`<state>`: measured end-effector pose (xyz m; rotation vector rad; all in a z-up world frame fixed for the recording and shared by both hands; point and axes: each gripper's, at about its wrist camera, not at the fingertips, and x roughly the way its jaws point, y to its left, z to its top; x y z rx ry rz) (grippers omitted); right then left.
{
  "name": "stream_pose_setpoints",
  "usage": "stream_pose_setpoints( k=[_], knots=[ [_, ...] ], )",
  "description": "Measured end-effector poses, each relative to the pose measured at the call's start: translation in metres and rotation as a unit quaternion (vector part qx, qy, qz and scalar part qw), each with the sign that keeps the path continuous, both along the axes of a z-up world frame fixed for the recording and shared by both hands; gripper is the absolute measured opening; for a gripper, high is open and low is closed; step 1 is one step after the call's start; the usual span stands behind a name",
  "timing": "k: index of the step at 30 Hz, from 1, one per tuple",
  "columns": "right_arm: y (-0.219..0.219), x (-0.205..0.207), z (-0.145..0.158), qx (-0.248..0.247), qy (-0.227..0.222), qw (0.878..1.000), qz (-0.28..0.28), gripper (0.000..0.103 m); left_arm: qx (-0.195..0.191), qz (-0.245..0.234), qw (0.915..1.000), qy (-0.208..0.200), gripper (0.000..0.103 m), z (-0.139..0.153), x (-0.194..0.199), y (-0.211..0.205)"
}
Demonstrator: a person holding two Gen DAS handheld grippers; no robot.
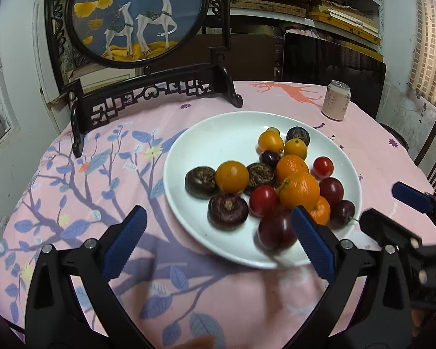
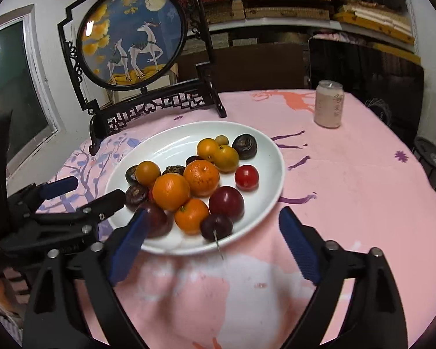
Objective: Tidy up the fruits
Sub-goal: 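Carry both tangerines to the white plate and open both grippers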
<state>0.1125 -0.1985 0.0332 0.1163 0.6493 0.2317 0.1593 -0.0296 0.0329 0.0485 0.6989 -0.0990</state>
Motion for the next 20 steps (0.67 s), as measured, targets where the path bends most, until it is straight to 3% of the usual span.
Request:
stream_pose_setpoints(
  k=[3, 4, 10, 20],
  knots=[
    [-0.001, -0.013, 0.003, -0.003, -0.013, 1.000, -0.001, 0.092, -0.021, -0.009, 0.9997, 0.001, 0.101, 0.002, -0.010, 0.003],
    [-0.003, -0.018, 0.005, 0.001, -0.018, 1.000, -0.002, 0.097, -0.026, -0.012, 0.9996, 0.001, 0.101, 0.002, -0.013, 0.003],
    [-0.011, -0.024, 0.010, 0.010, -0.025, 1.000, -0.010, 0.098, 0.034, 0.007, 0.9992, -0.019, 0.101, -0.002, -0.024, -0.010],
    [-0.009, -0.023, 0.008, -0.001, -0.015, 1.000, -0.016, 0.099, 0.050, 0.026, 0.9981, -0.024, 0.101, -0.003, -0.024, -0.007]
  ],
)
